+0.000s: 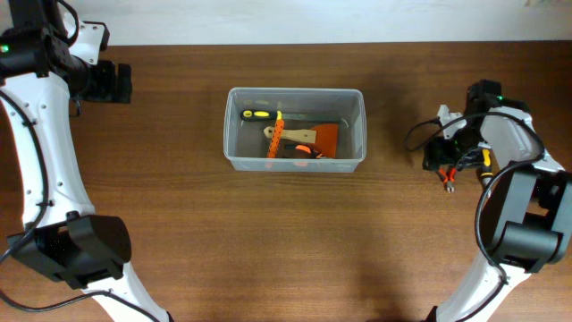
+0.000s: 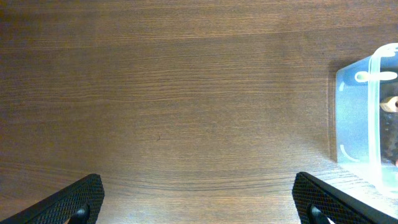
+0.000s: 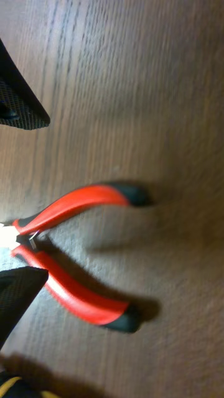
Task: Pack container
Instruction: 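Lower right gripper onto the red cutters' handles and grasp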
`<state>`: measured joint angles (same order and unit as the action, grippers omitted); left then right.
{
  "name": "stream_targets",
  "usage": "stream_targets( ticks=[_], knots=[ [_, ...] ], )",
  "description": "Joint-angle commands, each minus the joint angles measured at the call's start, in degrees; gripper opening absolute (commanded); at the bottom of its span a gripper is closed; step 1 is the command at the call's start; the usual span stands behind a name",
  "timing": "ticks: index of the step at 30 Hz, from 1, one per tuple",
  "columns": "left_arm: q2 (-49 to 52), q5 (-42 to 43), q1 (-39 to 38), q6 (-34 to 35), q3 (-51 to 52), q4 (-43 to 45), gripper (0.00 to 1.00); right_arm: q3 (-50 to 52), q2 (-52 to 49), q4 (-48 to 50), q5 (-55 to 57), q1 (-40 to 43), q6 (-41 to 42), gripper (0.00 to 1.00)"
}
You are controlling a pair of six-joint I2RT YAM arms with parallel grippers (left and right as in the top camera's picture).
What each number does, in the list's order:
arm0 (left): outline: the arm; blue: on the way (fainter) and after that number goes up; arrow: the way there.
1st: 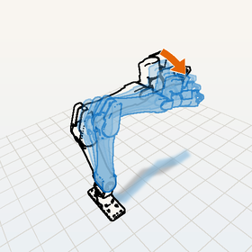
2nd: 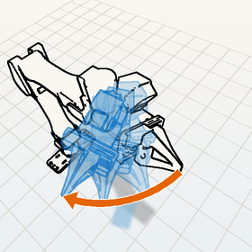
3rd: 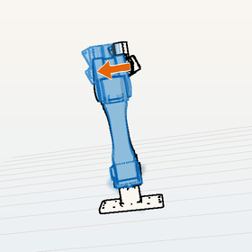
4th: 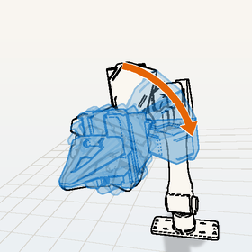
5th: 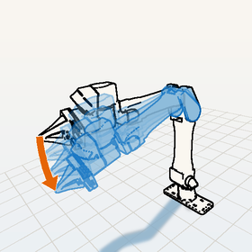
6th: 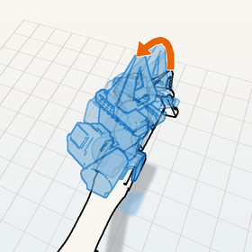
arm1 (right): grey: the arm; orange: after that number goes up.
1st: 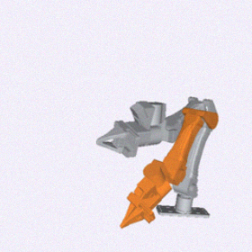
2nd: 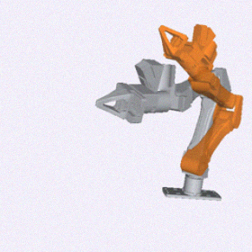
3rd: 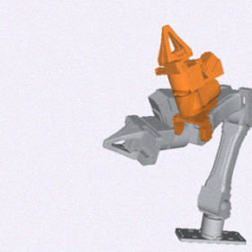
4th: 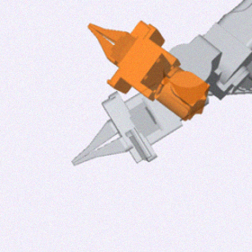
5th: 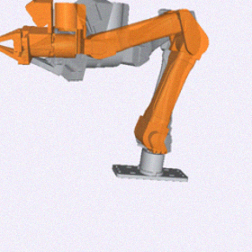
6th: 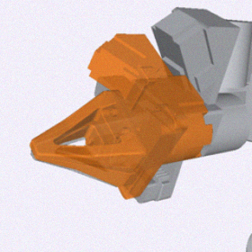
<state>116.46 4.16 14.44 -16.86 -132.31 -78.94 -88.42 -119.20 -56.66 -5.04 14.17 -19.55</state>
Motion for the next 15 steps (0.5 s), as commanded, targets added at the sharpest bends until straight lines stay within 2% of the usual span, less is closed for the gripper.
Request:
stream_targets(
  ticks=[1,5,8,15],
  knots=[
    [-1.6,0.5,0.1,0.6,-0.7,0.0,0.99,0.4,-0.2,1.1,-0.5,-1.0,-1.2,0.71],
    [-1.6,0.5,0.1,0.6,-0.7,0.0,0.99,0.4,-0.2,2.5,-0.2,-1.0,-1.2,0.70],
    [-1.6,0.5,0.1,0.6,-0.7,0.0,0.99,0.4,-0.4,2.7,0.8,-0.9,-1.2,0.65],
    [-1.6,0.5,0.1,0.6,-0.7,0.0,0.99,0.4,-3.1,2.6,0.1,-1.4,-1.2,0.65]
  ],
)
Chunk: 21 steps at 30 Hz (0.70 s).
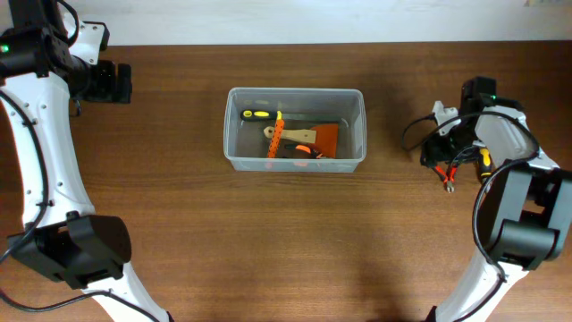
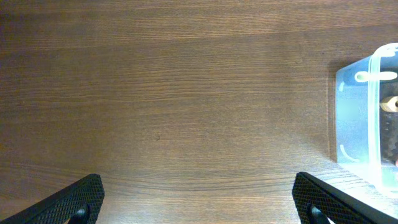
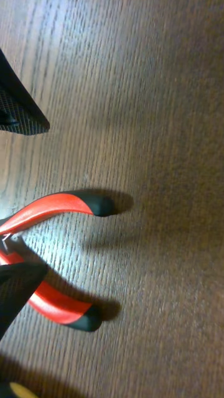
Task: Pack container
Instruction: 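Lower right gripper onto the red cutters' handles and grasp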
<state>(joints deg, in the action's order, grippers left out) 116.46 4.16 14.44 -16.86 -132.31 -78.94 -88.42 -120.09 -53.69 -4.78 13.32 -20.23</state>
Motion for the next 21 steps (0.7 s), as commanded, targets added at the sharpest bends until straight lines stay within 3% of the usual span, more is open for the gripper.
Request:
stream_targets(
  ticks=[1,8,13,21],
  knots=[
    [-1.6,0.5,0.1,0.6,-0.7,0.0,0.99,0.4,-2.7,-0.5,-0.1,-0.7,-0.5,0.66],
    [-1.6,0.5,0.1,0.6,-0.7,0.0,0.99,0.4,-3.1,-0.2,1.0,-0.8,1.1,0.65],
    [-1.6,0.5,0.1,0.6,-0.7,0.0,0.99,0.7,-3.1,-0.8,1.7,-0.8,1.2,0.44],
    [-1.6,0.5,0.1,0.6,-0.7,0.0,0.99,3.8,-3.1,-1.2,2.1,-0.8,1.2,0.39]
  ],
)
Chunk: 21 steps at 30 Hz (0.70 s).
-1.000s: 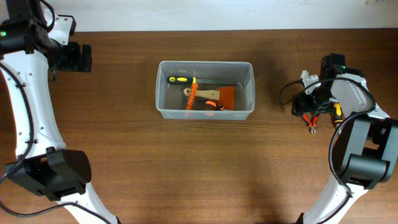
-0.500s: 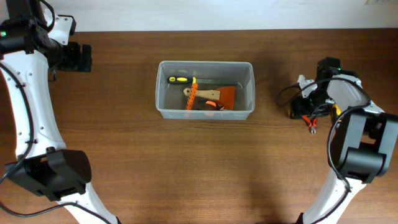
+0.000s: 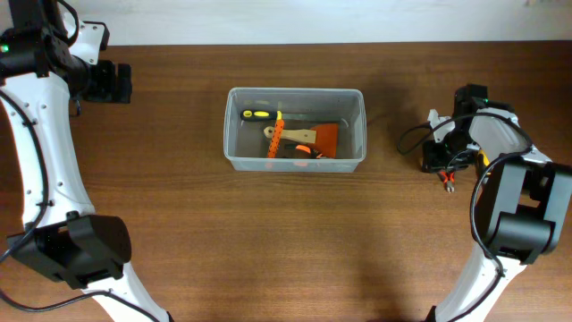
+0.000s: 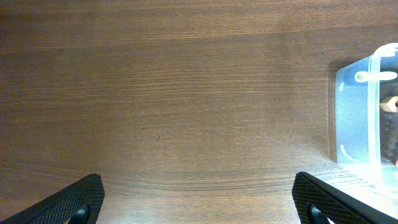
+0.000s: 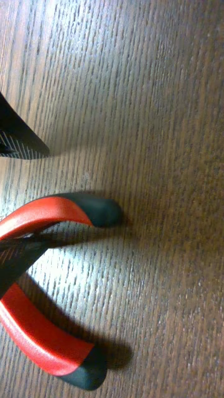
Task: Pack container
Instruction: 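Lower right gripper onto the red cutters' handles and grasp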
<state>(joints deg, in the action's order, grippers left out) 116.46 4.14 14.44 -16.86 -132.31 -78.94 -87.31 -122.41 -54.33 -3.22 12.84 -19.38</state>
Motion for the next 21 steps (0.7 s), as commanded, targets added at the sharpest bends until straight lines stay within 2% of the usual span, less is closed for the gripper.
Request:
stream_targets(
  ticks=[1,6,9,15,21],
  knots=[
    [-1.6,0.6,0.1,0.6,-0.7,0.0,0.99,2.9,-0.8,-0.7,0.6,-0.3,0.6,0.38],
    [-1.6,0.6,0.1,0.6,-0.7,0.0,0.99,2.9,-0.8,-1.0,3.1,-0.3,3.0,0.29],
    [-1.6,0.6,0.1,0.6,-0.7,0.0,0.99,2.9,-0.8,-0.8,3.1,-0.3,3.4,0.14],
    [-1.6,0.6,0.1,0.6,-0.7,0.0,0.99,2.0,-0.7,-0.3,3.1,-0.4,5.9,0.05],
    [-1.6,0.6,0.1,0.6,-0.7,0.0,0.99,-5.3,-0.5,-4.7,2.8,-0.5,10.8,0.04]
  ],
)
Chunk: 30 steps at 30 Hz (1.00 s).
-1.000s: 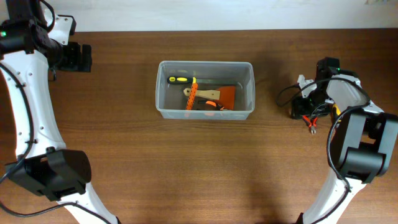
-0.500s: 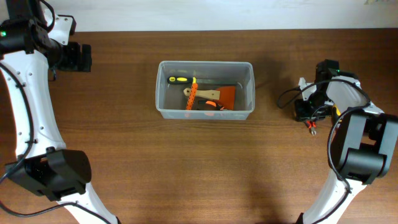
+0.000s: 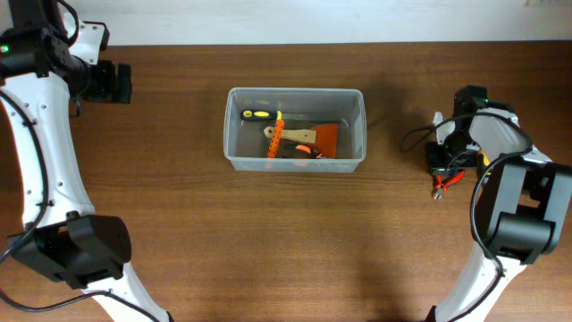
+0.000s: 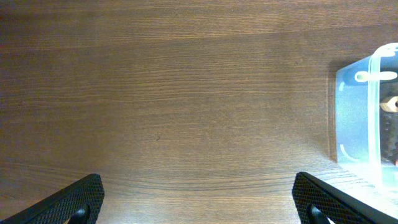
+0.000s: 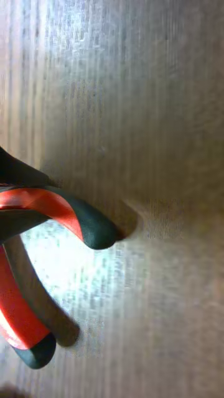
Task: Pack container
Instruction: 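Lower right gripper onto the red cutters' handles and grasp, then carry the red cutters with right gripper over the container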
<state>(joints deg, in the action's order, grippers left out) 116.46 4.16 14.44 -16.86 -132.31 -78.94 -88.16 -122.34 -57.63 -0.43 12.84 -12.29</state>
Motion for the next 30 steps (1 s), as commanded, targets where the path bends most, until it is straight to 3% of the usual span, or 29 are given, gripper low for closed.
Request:
stream_targets(
  ticks=[1,10,17,21,30],
  knots=[
    [-1.6,0.5,0.1,0.6,-0.7,0.0,0.99,-7.1,-0.5,-3.2,-0.7,-0.6,4.5,0.04],
    [-1.6,0.5,0.1,0.6,-0.7,0.0,0.99,-39.5,-0.2,-22.6,-13.6,-5.6,4.9,0.04],
    [-1.6,0.5,0.1,0.6,-0.7,0.0,0.99,-57.4,-0.2,-29.5,-14.6,-18.1,0.1,0.04],
    [-1.6,0.5,0.1,0.6,-0.7,0.0,0.99,-58.6,-0.2,-28.7,-15.5,-26.8,-9.7,0.04],
    [-1.6,0.5,0.1,0.6,-0.7,0.0,0.99,-52.9,-3.0,-26.1,-15.9,-39.9,-44.9,0.04]
  ],
)
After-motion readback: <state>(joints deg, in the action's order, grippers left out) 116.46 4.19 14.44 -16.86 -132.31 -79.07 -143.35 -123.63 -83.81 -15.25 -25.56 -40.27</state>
